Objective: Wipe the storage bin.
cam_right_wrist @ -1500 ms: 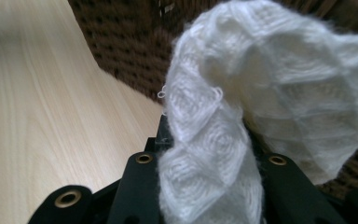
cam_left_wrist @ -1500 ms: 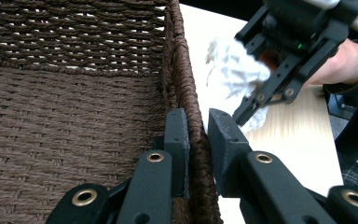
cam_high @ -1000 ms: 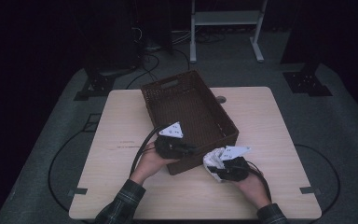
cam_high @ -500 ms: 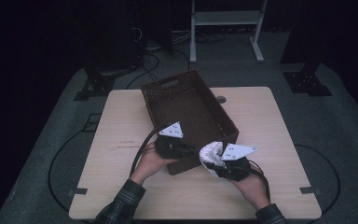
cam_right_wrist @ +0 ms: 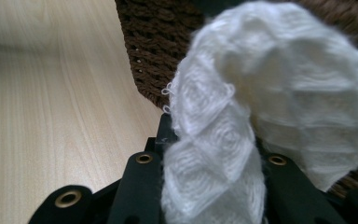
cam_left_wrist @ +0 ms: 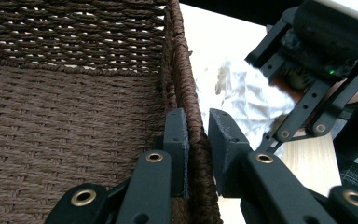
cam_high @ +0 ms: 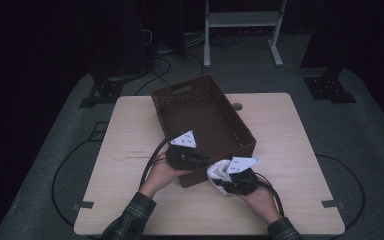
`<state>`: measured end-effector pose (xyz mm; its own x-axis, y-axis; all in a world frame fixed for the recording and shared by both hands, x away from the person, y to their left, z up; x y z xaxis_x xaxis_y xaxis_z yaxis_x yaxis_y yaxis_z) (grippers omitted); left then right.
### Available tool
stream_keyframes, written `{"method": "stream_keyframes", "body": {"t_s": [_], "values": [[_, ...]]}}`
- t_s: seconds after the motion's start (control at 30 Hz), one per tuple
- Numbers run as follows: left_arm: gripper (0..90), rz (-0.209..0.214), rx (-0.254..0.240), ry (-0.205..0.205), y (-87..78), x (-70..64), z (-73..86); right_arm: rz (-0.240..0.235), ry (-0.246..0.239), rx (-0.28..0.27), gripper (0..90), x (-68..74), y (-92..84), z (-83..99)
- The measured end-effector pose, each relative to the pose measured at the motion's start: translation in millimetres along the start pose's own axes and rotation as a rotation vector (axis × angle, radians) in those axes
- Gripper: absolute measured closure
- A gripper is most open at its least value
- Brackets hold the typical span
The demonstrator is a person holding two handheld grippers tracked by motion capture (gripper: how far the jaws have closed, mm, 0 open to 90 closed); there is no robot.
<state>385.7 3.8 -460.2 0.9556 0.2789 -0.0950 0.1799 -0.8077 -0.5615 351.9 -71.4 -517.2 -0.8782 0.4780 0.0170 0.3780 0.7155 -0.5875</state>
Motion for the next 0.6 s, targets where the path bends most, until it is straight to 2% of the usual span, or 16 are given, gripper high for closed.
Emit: {"method": "stream_keyframes", "body": {"t_s": [0.17,0.23,0.33,0.47,0.6], "values": [[76.7,0.000,0.000,0.000,0.1,0.0,0.0,-0.017,0.015,0.021,70.0,-0.9,3.5,5.9],[76.7,0.000,0.000,0.001,0.1,-0.1,-0.1,-0.022,0.010,0.047,69.9,-0.7,8.5,11.2],[76.7,-0.001,0.001,0.001,0.1,-0.2,0.0,-0.033,0.018,0.123,69.9,0.6,20.9,24.6],[76.7,-0.001,0.000,0.002,0.1,-0.2,0.0,-0.041,0.026,0.123,69.9,0.8,22.0,25.4],[76.8,-0.001,-0.001,0.001,0.0,-0.1,-0.1,-0.036,0.012,0.110,69.9,4.5,18.8,20.7]]}}
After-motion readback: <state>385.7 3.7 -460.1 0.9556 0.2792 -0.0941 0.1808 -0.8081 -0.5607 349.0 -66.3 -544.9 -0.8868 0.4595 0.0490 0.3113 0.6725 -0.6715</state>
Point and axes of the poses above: each handheld gripper's, and its own axes: y roughly forward along the jaws, z roughly out of its underside, x roughly to its left, the point moved 10 cm from there along y, roughly forward along the jaws, and after that the axes turned 1 degree about -z, right-handed, at the moved point
